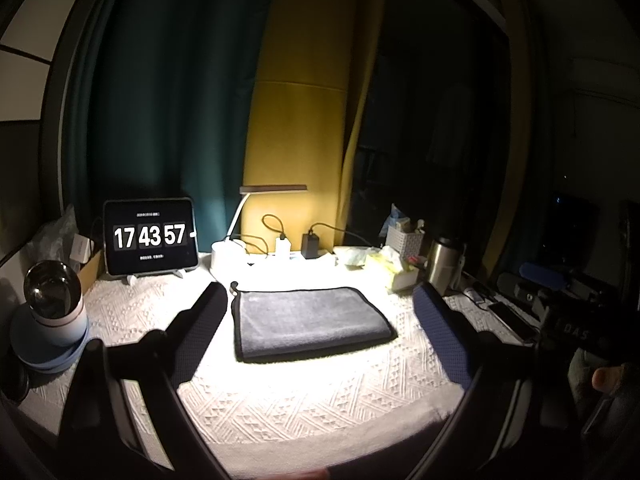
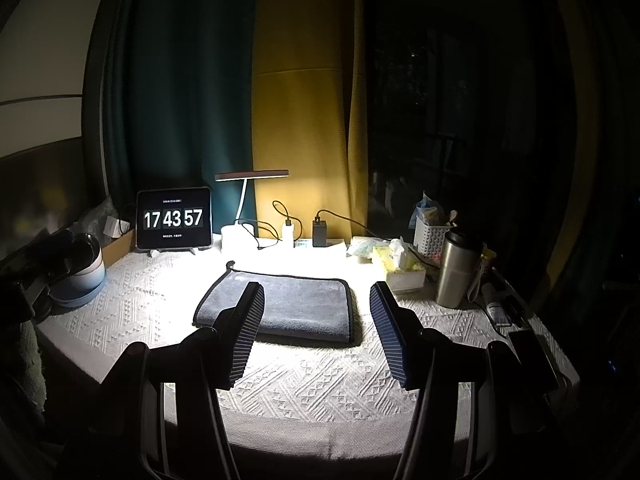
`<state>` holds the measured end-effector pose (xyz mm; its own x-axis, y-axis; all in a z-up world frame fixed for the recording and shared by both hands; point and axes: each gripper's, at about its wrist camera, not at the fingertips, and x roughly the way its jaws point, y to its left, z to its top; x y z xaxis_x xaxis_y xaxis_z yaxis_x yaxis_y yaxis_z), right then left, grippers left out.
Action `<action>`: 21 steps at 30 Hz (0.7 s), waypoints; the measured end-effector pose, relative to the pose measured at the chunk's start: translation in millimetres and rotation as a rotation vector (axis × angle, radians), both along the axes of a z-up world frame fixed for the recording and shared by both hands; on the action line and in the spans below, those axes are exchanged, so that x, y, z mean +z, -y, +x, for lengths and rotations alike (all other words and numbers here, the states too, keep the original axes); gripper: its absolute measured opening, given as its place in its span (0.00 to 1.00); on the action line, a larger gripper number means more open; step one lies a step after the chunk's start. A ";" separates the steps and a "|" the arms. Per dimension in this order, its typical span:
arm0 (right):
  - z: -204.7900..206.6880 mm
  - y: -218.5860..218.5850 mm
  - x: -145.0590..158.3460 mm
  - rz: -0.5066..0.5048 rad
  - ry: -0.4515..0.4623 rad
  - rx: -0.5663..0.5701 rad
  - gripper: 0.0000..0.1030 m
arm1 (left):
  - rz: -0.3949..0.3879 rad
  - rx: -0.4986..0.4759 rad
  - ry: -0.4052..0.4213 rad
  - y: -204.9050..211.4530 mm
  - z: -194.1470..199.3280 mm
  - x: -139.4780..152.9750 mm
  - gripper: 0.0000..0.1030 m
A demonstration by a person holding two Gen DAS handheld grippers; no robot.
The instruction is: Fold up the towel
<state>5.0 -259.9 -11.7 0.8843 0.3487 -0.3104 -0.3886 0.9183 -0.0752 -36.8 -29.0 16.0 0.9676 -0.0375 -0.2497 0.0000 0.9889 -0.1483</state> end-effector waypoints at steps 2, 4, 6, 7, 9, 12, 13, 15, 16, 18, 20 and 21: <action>-0.7 -0.5 -0.2 0.001 0.000 -0.001 0.56 | 0.000 -0.002 -0.001 0.9 -0.2 -0.4 0.92; -0.5 -0.1 -0.2 0.000 0.000 -0.001 0.56 | 0.000 -0.001 0.000 1.0 -0.1 -0.4 0.92; -0.4 0.0 -0.2 0.000 0.000 -0.001 0.56 | 0.000 -0.002 -0.001 0.9 -0.1 -0.4 0.92; -0.4 0.1 -0.2 0.000 0.000 -0.001 0.56 | 0.000 -0.001 -0.001 1.1 0.0 -0.6 0.92; -0.7 -0.1 -0.1 0.001 0.000 -0.002 0.56 | 0.000 -0.002 0.000 1.3 0.2 -0.5 0.92; -0.7 -0.2 -0.2 0.000 -0.001 -0.002 0.56 | 0.000 -0.002 -0.001 0.9 0.0 -0.4 0.92; -0.7 -0.2 -0.2 0.000 0.000 -0.002 0.56 | 0.000 -0.001 -0.001 1.1 0.0 -0.5 0.92; -0.4 -0.3 -0.1 0.000 -0.001 -0.003 0.57 | 0.000 -0.001 0.000 1.0 0.0 -0.3 0.92; -0.5 -0.4 -0.1 0.000 -0.001 -0.003 0.57 | 0.000 -0.001 0.001 1.5 0.0 -0.4 0.92; -1.5 -0.2 0.0 0.000 0.000 -0.003 0.56 | 0.000 -0.001 0.001 1.3 0.0 -0.7 0.92; -1.6 -0.2 0.0 -0.001 -0.001 -0.004 0.56 | 0.000 -0.001 0.001 1.3 -0.1 -0.7 0.92; -1.5 -0.1 0.1 -0.001 -0.001 -0.004 0.56 | 0.001 -0.001 0.001 1.3 -0.1 -0.7 0.92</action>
